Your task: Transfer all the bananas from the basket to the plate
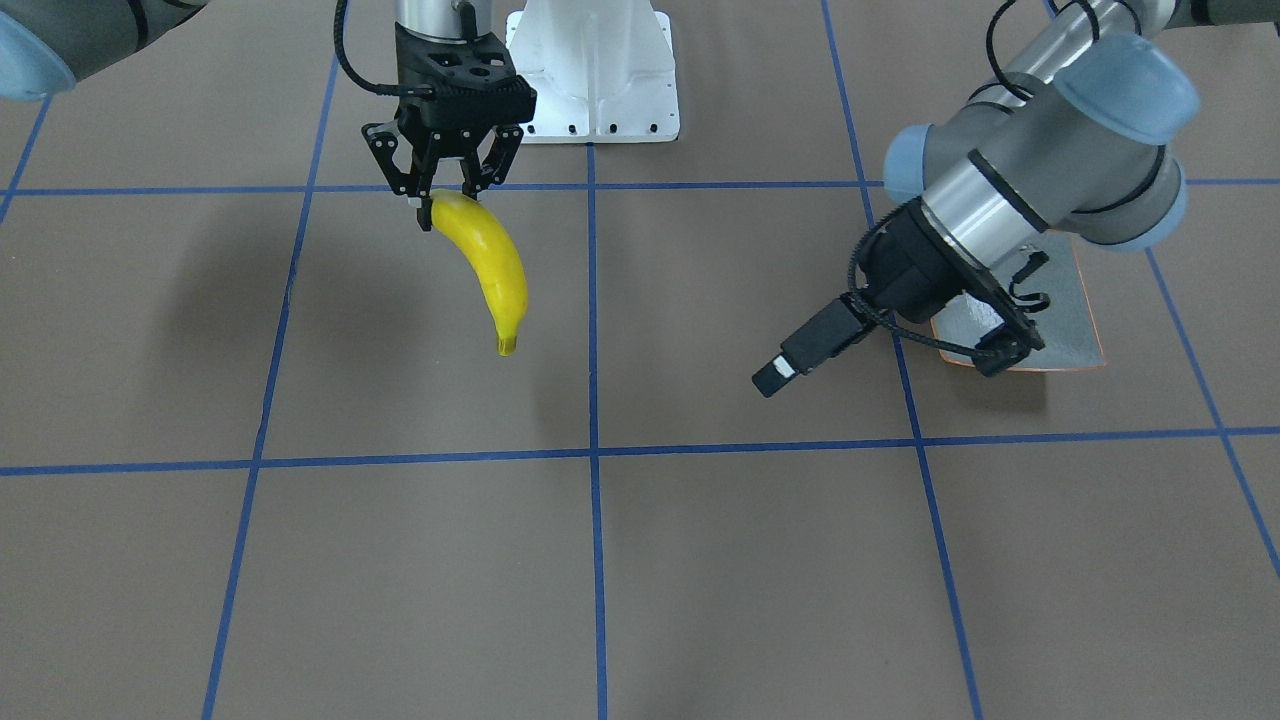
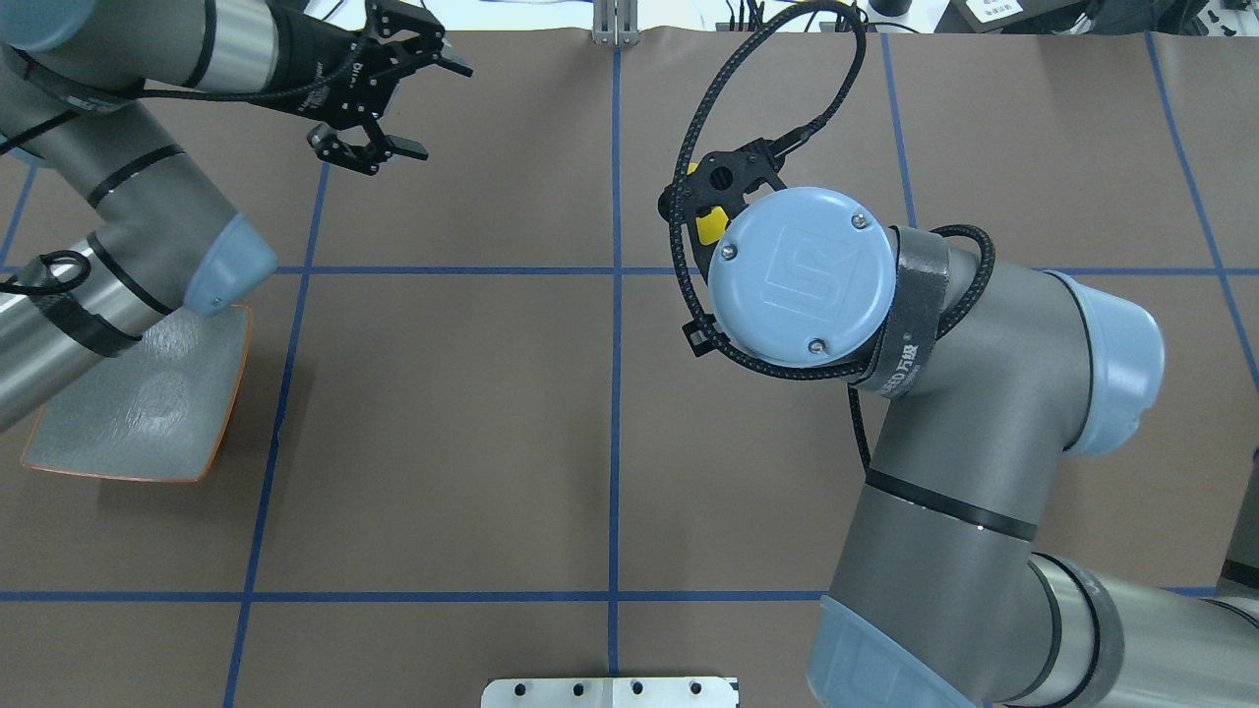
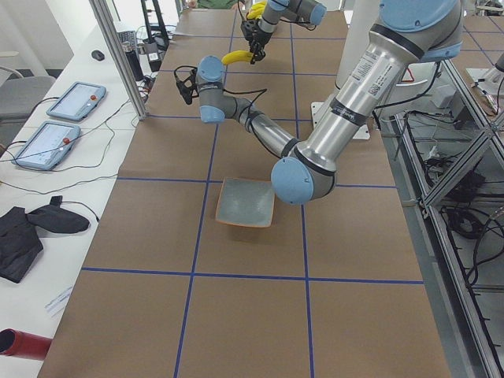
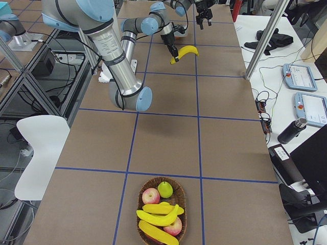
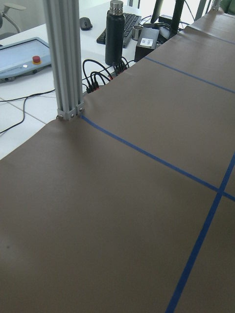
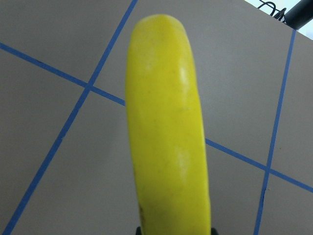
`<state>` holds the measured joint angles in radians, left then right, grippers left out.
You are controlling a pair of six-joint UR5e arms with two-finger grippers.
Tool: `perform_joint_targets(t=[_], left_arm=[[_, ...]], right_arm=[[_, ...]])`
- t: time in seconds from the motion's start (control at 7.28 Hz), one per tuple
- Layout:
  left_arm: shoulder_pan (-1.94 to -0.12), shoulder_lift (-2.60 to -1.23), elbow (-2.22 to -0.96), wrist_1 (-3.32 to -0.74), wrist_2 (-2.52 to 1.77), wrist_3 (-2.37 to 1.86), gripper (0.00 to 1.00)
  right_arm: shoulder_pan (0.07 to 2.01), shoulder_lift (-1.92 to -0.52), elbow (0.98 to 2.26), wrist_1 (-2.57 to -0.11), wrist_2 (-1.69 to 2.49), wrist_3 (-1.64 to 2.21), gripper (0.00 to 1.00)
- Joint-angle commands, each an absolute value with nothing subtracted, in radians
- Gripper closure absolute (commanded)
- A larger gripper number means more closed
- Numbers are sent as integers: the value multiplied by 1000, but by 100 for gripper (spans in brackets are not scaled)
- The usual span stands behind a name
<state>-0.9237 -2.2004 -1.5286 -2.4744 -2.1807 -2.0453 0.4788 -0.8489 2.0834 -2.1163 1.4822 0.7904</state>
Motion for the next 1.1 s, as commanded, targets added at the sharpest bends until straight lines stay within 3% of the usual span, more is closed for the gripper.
perform_joint_targets(t=[0.0, 0.96], left_arm=[[-833, -2310, -1525, -2409, -2160, -2112, 0], [-767, -2533, -1313, -2407, -2233, -2020, 0]], right_arm=[[479, -844, 2066, -2114, 1480, 781, 100], [479, -851, 2072, -2117, 1450, 767, 100]])
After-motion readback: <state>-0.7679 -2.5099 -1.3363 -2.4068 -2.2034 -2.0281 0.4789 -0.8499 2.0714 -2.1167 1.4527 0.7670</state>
